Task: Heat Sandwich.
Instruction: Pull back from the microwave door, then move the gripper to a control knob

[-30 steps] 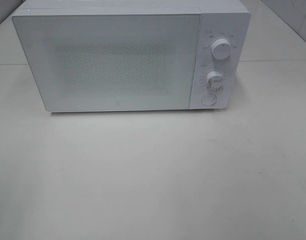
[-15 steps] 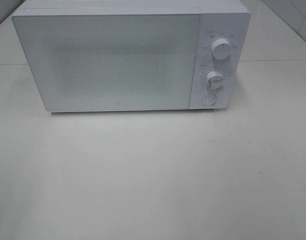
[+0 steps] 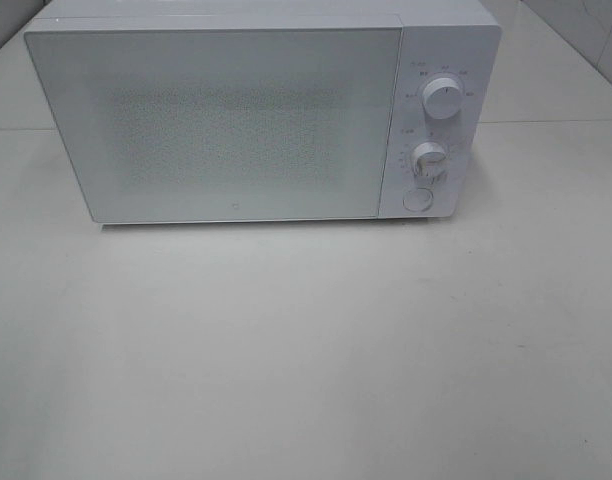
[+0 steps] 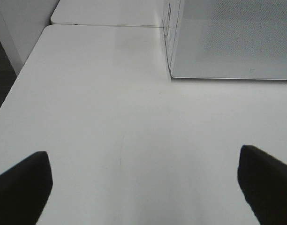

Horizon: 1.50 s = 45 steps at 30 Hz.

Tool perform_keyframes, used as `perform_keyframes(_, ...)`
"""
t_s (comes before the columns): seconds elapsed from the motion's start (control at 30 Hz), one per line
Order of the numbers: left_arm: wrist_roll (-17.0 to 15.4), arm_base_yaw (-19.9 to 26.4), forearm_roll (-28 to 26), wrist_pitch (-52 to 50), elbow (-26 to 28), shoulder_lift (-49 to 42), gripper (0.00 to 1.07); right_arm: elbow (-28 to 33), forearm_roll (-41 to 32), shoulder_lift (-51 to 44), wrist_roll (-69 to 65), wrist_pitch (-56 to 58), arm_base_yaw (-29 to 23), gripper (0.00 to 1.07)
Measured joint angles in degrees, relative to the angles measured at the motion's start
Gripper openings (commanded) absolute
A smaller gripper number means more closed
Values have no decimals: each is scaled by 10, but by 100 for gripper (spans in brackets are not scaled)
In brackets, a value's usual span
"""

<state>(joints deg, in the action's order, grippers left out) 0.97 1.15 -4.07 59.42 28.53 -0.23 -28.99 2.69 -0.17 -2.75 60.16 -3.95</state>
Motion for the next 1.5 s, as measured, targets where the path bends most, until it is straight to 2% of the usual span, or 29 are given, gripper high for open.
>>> perform_keyframes(0.87,0,0,0,0,0,0,101,-9,0,10,0,-20,0,75)
perform_keyframes(1.2,0,0,0,0,0,0,101,-10,-1,104,0,-63,0,75)
perform_keyframes(1.5,0,0,0,0,0,0,101,-10,-3,184,0,-162,0,75)
